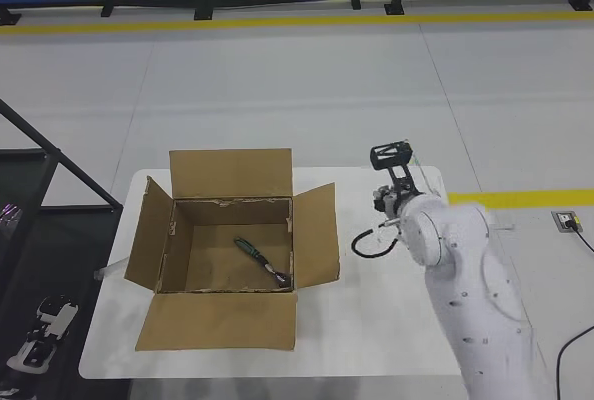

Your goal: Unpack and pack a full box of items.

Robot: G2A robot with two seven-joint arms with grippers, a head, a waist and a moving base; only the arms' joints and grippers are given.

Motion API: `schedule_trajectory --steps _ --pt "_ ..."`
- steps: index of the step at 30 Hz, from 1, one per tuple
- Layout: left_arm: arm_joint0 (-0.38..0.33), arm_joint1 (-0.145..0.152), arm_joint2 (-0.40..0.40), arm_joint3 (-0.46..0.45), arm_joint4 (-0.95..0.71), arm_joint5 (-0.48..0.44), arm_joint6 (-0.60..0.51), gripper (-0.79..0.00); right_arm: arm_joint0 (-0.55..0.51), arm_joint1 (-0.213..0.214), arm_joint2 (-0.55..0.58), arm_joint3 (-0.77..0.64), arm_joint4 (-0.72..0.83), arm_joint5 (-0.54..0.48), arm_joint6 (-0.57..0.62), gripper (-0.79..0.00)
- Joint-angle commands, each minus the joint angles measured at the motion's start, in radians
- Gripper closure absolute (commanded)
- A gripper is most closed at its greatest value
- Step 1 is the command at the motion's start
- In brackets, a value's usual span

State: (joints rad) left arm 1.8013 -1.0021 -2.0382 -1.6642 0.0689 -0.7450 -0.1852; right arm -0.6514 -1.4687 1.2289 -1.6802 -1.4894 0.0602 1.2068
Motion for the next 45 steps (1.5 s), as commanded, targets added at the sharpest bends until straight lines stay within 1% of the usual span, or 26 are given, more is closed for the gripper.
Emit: schedule_trajectory --steps 1,3,6,9,12,13,15,19,23,24,44,45 --pt "0.000 0.000 0.000 0.000 0.000 0.000 0.000 -0.785 0.023 -0.009 -0.091 -0.070 -0.021 -0.024 -0.009 0.000" --pt "0.000 0.000 0.000 0.000 0.000 0.000 0.000 -0.785 0.072 -0.024 -0.177 -0.042 -0.032 -0.043 -0.028 0.000" --pt "0.000 0.000 0.000 0.000 0.000 0.000 0.000 -0.785 0.186 -0.055 -0.294 0.097 0.013 -0.081 -0.053 0.000" --pt "0.000 0.000 0.000 0.000 0.000 0.000 0.000 -0.785 0.323 -0.099 -0.388 0.301 0.123 -0.127 -0.095 0.000" --pt "0.000 0.000 0.000 0.000 0.000 0.000 0.000 -0.785 0.447 -0.154 -0.471 0.543 0.276 -0.218 -0.176 0.000" --pt "0.000 0.000 0.000 0.000 0.000 0.000 0.000 -0.785 0.472 -0.167 -0.489 0.598 0.306 -0.235 -0.193 0.000" --pt "0.000 0.000 0.000 0.000 0.000 0.000 0.000 -0.785 0.543 -0.219 -0.552 0.782 0.410 -0.315 -0.250 0.000" --pt "0.000 0.000 0.000 0.000 0.000 0.000 0.000 -0.785 0.620 -0.312 -0.643 1.050 0.518 -0.404 -0.312 0.000" --pt "0.000 0.000 0.000 0.000 0.000 0.000 0.000 -0.785 0.641 -0.391 -0.691 1.249 0.587 -0.470 -0.356 0.000" --pt "0.000 0.000 0.000 0.000 0.000 0.000 0.000 -0.785 0.642 -0.396 -0.693 1.263 0.591 -0.476 -0.359 0.000" --pt "0.000 0.000 0.000 0.000 0.000 0.000 0.000 -0.785 0.642 -0.396 -0.693 1.263 0.591 -0.476 -0.359 0.000" --pt "0.000 0.000 0.000 0.000 0.000 0.000 0.000 -0.785 0.642 -0.396 -0.693 1.263 0.591 -0.476 -0.359 -0.052"
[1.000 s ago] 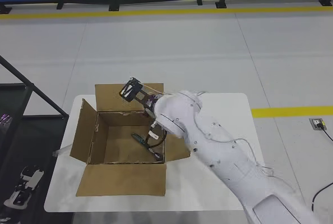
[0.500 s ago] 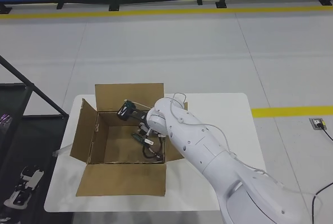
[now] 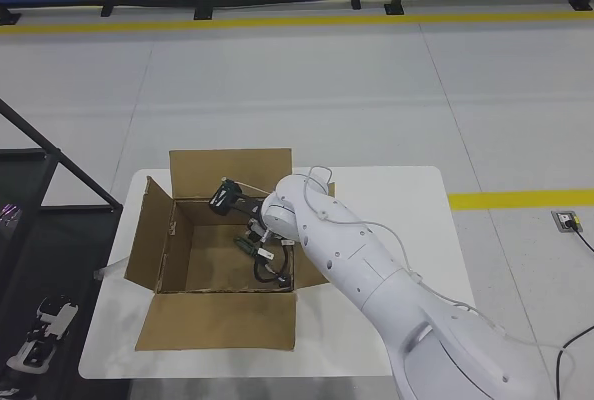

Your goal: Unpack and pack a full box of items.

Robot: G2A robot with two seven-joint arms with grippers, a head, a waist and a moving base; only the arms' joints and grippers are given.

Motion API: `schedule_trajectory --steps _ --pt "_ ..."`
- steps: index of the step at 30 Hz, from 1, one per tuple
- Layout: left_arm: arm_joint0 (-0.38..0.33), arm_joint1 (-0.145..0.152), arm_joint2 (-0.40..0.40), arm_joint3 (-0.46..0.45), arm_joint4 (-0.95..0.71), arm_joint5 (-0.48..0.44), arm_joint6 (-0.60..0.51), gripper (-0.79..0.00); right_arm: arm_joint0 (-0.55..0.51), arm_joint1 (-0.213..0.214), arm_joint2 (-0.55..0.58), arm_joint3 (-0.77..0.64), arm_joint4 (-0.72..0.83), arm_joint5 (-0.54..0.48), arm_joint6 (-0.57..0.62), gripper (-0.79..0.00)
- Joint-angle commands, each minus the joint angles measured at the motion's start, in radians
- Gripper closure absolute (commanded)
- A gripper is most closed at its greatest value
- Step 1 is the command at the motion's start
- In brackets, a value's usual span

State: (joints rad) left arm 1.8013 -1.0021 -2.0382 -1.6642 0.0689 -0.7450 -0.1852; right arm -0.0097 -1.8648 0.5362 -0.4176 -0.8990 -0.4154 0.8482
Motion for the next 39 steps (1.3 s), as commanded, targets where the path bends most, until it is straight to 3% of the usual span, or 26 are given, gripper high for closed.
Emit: schedule_trajectory --steps 1,2,7,8,19,25,32,39 --pt "0.000 0.000 0.000 0.000 0.000 0.000 0.000 -0.785 0.000 0.000 0.000 0.001 0.000 0.000 0.000 -0.311" --pt "0.000 0.000 0.000 0.000 0.000 0.000 0.000 -0.785 0.000 0.000 0.000 0.001 0.000 0.000 0.000 -0.594" --pt "0.000 0.000 0.000 0.000 0.000 0.000 0.000 -0.785 0.000 0.000 0.000 0.001 0.000 0.000 0.000 -0.594" --pt "0.000 0.000 0.000 0.000 0.000 0.000 0.000 -0.785 -0.003 0.000 0.001 0.000 0.000 0.004 -0.006 0.000" --pt "0.000 0.000 0.000 0.000 0.000 0.000 0.000 -0.785 -0.040 0.014 0.019 -0.015 -0.023 0.022 -0.015 0.000" --pt "0.000 0.000 0.000 0.000 0.000 0.000 0.000 -0.785 -0.053 0.030 0.023 -0.114 -0.081 0.007 -0.062 0.000" --pt "-0.005 -0.002 0.005 -0.010 0.005 0.035 -0.002 -0.785 -0.150 0.095 0.071 -0.442 -0.223 0.083 -0.119 0.000" --pt "-0.018 -0.004 0.018 -0.042 0.001 0.116 -0.059 -0.785 -0.440 0.208 0.205 -0.968 -0.463 0.174 0.007 -0.022"
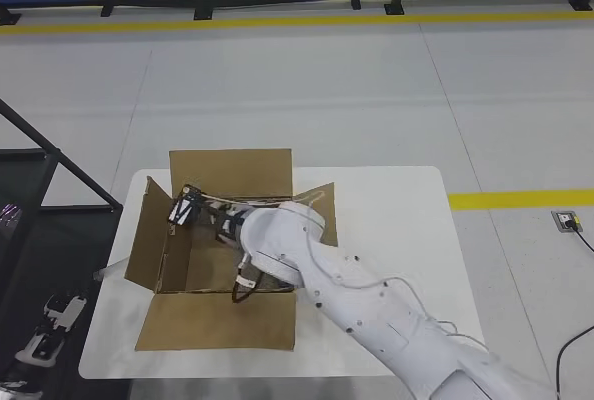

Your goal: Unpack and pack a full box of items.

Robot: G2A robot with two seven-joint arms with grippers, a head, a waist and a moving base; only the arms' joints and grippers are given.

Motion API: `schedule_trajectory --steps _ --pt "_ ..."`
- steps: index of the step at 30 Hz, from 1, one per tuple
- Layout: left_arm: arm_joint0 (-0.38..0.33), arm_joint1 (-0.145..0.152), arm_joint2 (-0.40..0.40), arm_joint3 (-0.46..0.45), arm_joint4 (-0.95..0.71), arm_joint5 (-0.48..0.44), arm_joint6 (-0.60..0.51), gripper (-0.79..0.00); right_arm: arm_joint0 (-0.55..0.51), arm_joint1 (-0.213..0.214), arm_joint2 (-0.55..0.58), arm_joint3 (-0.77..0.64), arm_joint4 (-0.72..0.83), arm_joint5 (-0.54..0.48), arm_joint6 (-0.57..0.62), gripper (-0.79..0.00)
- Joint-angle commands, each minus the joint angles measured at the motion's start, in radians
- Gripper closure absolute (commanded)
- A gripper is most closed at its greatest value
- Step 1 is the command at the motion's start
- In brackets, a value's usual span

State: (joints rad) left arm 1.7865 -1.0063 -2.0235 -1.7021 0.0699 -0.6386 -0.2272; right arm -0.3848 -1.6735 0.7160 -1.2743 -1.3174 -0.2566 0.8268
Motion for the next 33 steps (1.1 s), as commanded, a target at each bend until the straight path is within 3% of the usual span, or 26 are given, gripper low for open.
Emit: schedule_trajectory --steps 1,2,5,15,22,27,33 --pt "-0.007 0.001 0.007 -0.007 -0.004 0.015 -0.036 -0.785 -0.111 0.030 0.041 -0.176 -0.080 0.021 0.058 -0.246" --pt "-0.013 0.002 0.009 -0.009 -0.008 0.021 -0.053 -0.785 -0.152 0.040 0.057 -0.231 -0.118 0.034 0.096 -0.785" --pt "-0.027 0.005 0.022 -0.010 -0.017 0.046 -0.119 -0.785 -0.152 0.040 0.057 -0.231 -0.118 0.034 0.096 -0.785" --pt "-0.027 0.005 0.022 -0.010 -0.017 0.046 -0.119 -0.785 -0.152 0.040 0.057 -0.231 -0.118 0.034 0.096 -0.785" --pt "-0.067 0.002 0.023 -0.028 0.006 0.120 -0.077 -0.785 -0.192 0.048 0.121 -0.210 -0.049 -0.009 -0.034 -0.785" --pt "-0.094 0.001 0.033 -0.076 0.059 0.131 -0.067 -0.785 -0.301 0.069 0.226 -0.337 0.037 -0.062 -0.193 -0.785" --pt "-0.115 0.004 0.063 -0.157 0.125 0.120 -0.136 -0.785 -0.489 0.109 0.416 -0.495 0.234 -0.235 -0.357 -0.785"
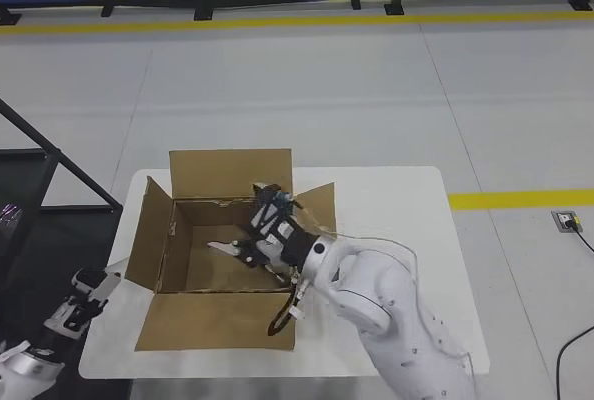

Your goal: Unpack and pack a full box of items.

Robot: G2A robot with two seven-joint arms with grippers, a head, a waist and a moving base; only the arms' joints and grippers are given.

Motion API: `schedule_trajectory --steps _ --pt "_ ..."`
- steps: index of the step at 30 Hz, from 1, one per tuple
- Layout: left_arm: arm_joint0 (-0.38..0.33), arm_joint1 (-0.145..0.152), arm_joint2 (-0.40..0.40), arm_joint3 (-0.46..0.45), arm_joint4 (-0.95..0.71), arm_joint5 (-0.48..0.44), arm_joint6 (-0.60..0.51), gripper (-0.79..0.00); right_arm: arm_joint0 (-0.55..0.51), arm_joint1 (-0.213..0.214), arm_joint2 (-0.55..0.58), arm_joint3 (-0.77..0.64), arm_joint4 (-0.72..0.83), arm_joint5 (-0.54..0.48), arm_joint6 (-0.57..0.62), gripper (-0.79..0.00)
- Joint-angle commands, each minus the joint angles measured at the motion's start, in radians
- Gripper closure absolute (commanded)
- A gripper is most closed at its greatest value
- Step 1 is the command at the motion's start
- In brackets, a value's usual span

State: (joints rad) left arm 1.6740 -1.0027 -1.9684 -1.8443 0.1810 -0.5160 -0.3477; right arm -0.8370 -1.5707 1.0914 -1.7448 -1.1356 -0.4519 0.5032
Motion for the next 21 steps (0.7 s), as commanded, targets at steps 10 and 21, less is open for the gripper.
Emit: schedule_trajectory --steps 10,21 --pt "-0.079 0.011 0.120 -0.053 0.055 0.032 -0.212 -0.785 -0.130 0.027 0.148 -0.057 0.205 -0.149 -0.094 -0.785" --pt "-0.189 0.021 0.221 0.000 -0.039 0.120 -0.396 -0.785 -0.199 0.046 0.276 -0.033 0.604 -0.106 -0.067 -0.785"
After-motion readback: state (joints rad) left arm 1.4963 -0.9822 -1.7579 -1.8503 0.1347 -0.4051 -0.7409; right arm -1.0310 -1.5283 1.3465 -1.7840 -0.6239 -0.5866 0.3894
